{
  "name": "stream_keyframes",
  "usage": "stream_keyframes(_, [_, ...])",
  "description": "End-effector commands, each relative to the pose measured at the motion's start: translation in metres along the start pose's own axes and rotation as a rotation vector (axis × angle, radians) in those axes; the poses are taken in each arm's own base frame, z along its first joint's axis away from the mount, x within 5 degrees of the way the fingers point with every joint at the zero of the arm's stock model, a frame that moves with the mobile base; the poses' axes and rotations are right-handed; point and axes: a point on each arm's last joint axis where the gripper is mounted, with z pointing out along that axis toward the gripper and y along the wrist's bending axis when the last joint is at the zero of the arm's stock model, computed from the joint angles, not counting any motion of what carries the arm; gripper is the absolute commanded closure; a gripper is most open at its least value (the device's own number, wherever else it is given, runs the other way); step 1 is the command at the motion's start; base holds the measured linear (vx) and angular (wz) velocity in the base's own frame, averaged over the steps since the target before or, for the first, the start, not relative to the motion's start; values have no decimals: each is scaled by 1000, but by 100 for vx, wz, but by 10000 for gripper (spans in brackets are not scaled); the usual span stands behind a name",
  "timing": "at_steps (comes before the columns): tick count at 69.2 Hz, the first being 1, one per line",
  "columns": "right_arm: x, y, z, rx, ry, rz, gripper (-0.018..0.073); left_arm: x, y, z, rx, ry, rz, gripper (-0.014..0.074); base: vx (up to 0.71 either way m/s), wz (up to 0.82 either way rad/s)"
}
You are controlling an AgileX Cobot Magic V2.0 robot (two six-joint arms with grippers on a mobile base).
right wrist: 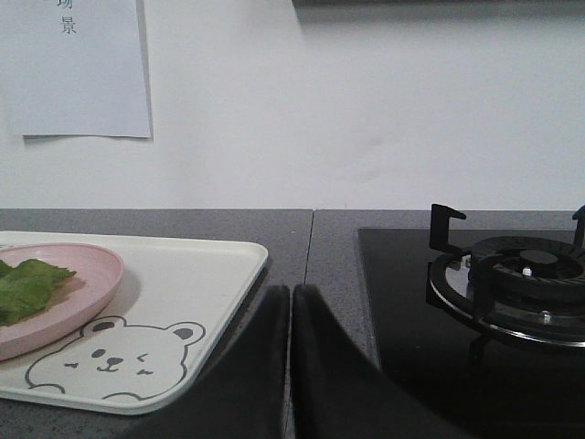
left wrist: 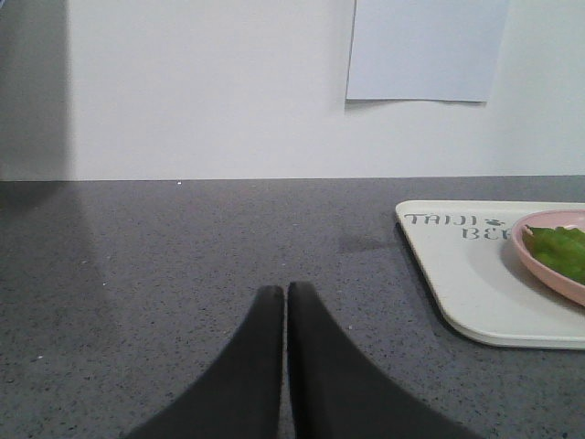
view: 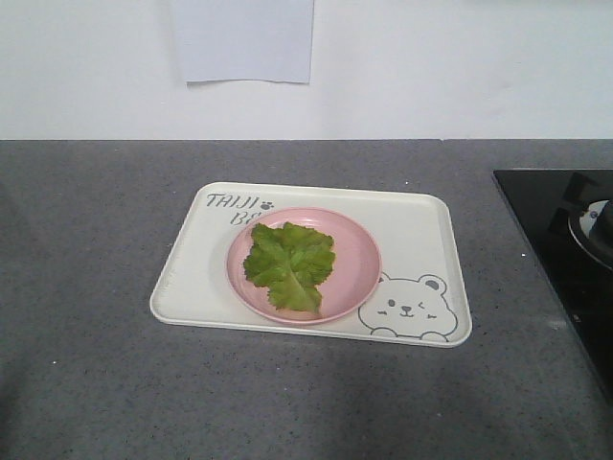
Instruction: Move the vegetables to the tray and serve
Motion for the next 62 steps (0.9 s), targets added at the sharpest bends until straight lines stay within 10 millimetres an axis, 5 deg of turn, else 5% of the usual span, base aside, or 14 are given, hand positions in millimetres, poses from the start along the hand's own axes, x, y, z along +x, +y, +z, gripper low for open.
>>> stream_keyframes(1, [-2, 0, 0, 4, -69, -5, 561, 1, 0, 0, 5, -61, -10, 602, 0, 0])
stream_keyframes(62, [-2, 0, 0, 4, -69, -5, 561, 1, 0, 0, 5, -59, -10, 602, 0, 0])
